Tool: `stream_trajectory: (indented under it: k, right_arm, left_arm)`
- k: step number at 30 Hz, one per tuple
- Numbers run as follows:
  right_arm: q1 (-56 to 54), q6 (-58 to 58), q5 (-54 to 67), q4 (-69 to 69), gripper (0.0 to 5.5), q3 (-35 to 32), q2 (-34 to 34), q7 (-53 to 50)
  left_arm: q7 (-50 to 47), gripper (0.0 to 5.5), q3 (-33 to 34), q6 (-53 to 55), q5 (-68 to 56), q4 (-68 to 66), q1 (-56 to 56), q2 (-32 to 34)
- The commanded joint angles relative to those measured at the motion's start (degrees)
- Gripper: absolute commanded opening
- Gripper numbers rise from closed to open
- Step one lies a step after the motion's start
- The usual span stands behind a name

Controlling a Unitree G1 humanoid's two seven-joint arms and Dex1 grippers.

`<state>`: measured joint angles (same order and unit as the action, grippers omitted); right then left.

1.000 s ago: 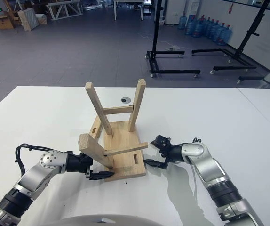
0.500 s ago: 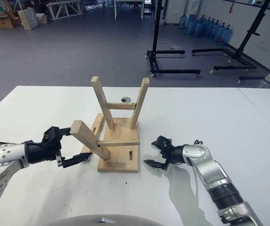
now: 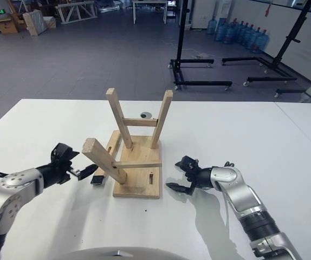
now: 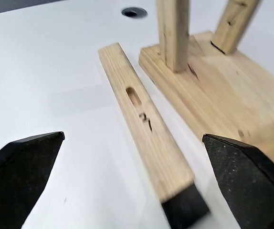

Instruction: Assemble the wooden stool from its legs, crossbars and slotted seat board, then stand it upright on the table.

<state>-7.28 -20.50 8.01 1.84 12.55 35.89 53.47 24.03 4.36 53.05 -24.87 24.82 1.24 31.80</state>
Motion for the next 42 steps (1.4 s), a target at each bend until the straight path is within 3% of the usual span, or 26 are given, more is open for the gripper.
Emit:
stream_trajectory:
  k: [1, 9, 15, 23, 42]
  right_arm:
    - [-0.17, -1.10, -2.14, 2.19, 4.77, 1.46, -1.07, -1.80]
    - [-0.83, -1.03, -2.15, 2.64, 4.77, 2.42, -2.32, -2.77]
    - [-0.33, -1.25, -1.93, 2.30, 4.77, 2.48, -2.42, -3.03]
    - [0.14, -1.42, -1.86, 2.16, 4.77, 2.49, -2.44, -3.10]
    - [-0.36, -1.07, -1.81, 2.73, 4.77, 2.68, -2.56, -3.16]
  left_arm:
    - [-7.00, 5.30, -2.05, 3.39, 2.49, -6.64, 9.39, -6.82]
    - [-11.96, 5.30, -5.85, 2.19, 8.15, -16.55, 11.78, -12.24]
    - [-13.25, 5.30, -5.90, 4.10, 8.10, -16.42, 11.17, -16.10]
    - [-16.39, 5.30, -7.70, 6.19, 11.81, -13.47, 6.58, -16.55]
    - [-18.01, 2.42, -6.54, 4.46, 14.63, -14.44, 0.85, -19.41]
